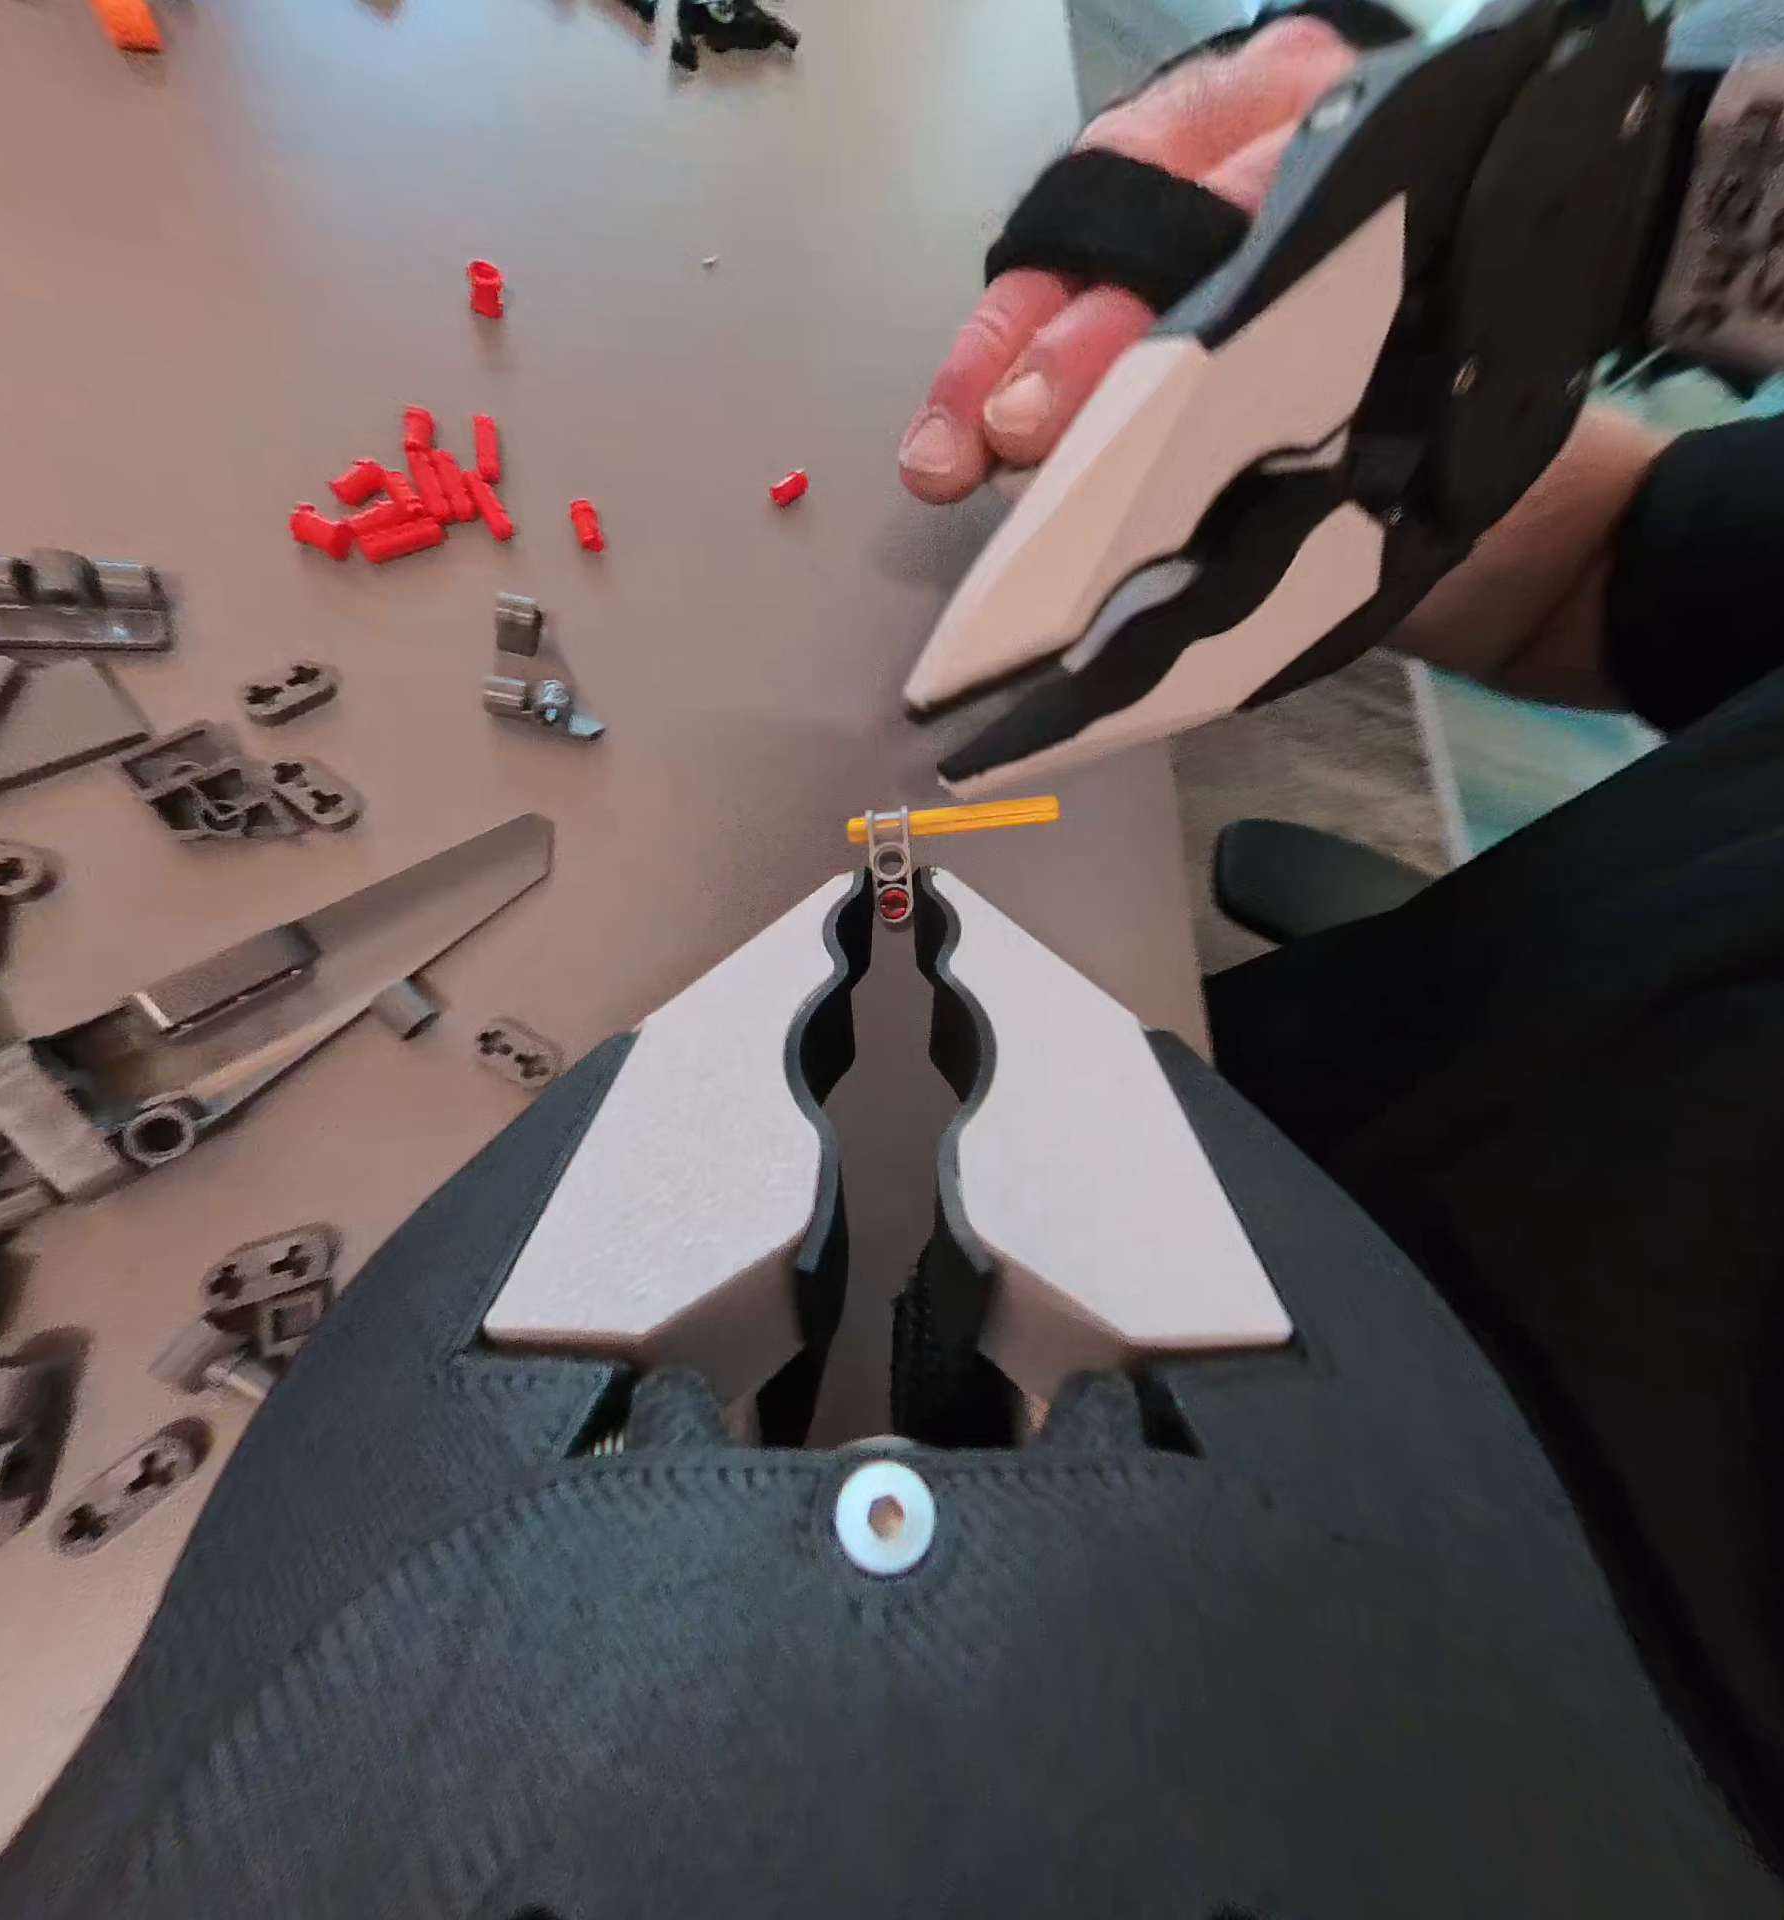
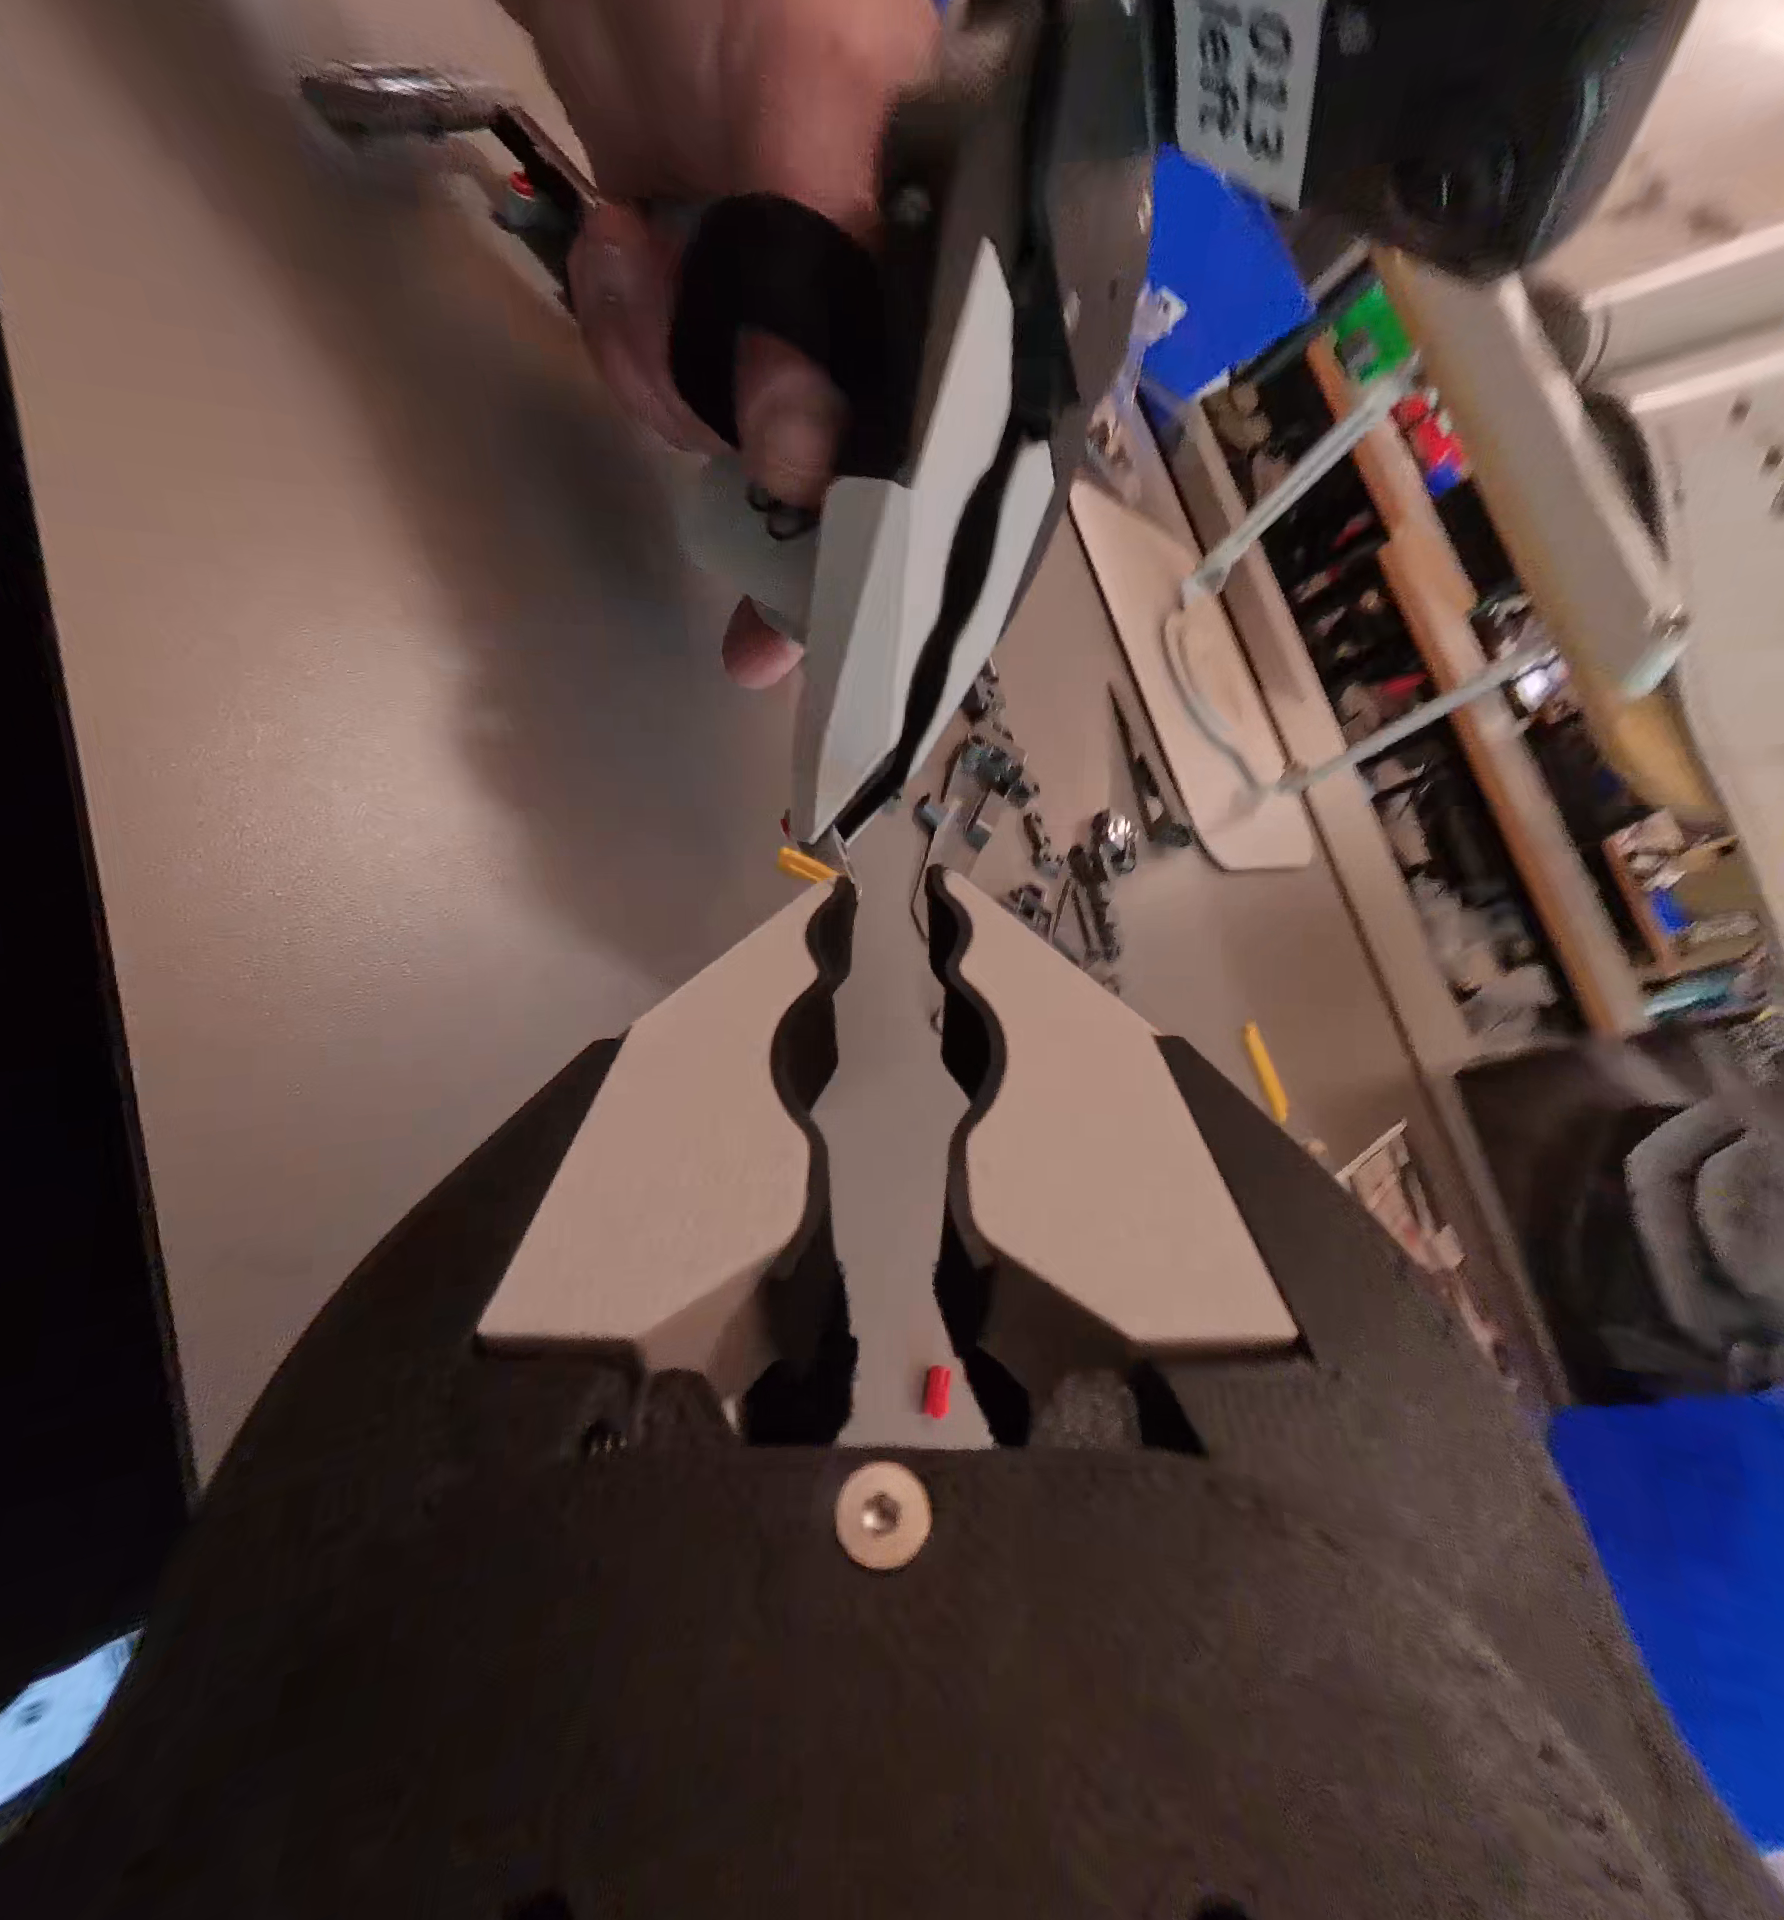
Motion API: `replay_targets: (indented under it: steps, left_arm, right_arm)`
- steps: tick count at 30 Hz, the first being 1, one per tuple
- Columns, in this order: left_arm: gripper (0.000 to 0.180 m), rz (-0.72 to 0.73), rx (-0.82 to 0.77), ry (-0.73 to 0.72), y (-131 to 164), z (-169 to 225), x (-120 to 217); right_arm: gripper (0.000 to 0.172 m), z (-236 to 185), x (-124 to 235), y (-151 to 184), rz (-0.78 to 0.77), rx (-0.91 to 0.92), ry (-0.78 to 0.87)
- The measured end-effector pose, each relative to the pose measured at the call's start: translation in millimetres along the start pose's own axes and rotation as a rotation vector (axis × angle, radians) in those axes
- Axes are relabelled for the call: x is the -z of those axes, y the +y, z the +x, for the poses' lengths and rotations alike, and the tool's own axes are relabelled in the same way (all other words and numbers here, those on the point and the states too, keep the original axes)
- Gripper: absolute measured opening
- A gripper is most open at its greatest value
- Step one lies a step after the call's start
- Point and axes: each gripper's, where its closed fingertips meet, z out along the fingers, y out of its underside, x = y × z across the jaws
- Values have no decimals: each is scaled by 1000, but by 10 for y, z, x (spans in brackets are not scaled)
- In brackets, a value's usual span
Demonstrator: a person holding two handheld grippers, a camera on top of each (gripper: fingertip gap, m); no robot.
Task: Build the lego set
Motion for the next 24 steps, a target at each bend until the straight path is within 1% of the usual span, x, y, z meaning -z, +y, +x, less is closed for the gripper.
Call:
replay_targets:
  steps: [1, 3, 4, 5, 6, 8, 10, 13, 16, 18, 22, 24]
  left_arm:
    - [6, 6, 21, 26, -13, 22, 1]
    - [6, 9, 33, 91, -26, 103, -2]
    - [6, 8, 45, 113, -31, 130, -5]
    - [6, 9, 49, 124, -39, 141, -6]
    - [6, 12, 53, 145, -47, 165, -3]
    - [6, 10, 62, 167, -49, 183, 1]
    - [6, 10, 72, 188, -50, 193, 3]
    - [6, 12, 87, 208, -51, 202, -5]
    - [6, 5, 93, 211, -42, 198, -23]
    - [6, 18, 116, 217, -53, 173, -7]
    - [6, 23, 138, 252, -42, 198, -22]
    - [6, 31, 140, 260, -58, 207, -18]
  right_arm:
    - [9, -10, 9, -35, 18, 43, 9]
    - [8, -9, 14, -57, 24, 110, 25]
    - [4, -23, 16, -45, 16, 136, 15]
    - [5, -30, 35, -50, 23, 155, 3]
    - [5, -41, 62, -70, 39, 150, -20]
    - [9, -53, 109, -89, 54, 138, -64]
    - [13, -91, 119, -14, 10, 159, -108]
    - [12, -121, 123, -52, 39, 135, -145]
    - [5, -154, 88, -70, 42, 157, -152]
    - [1, -148, 75, -54, 44, 134, -149]
    - [6, -186, 94, -64, 56, 91, -184]
    - [13, -188, 103, -47, 49, 87, -190]
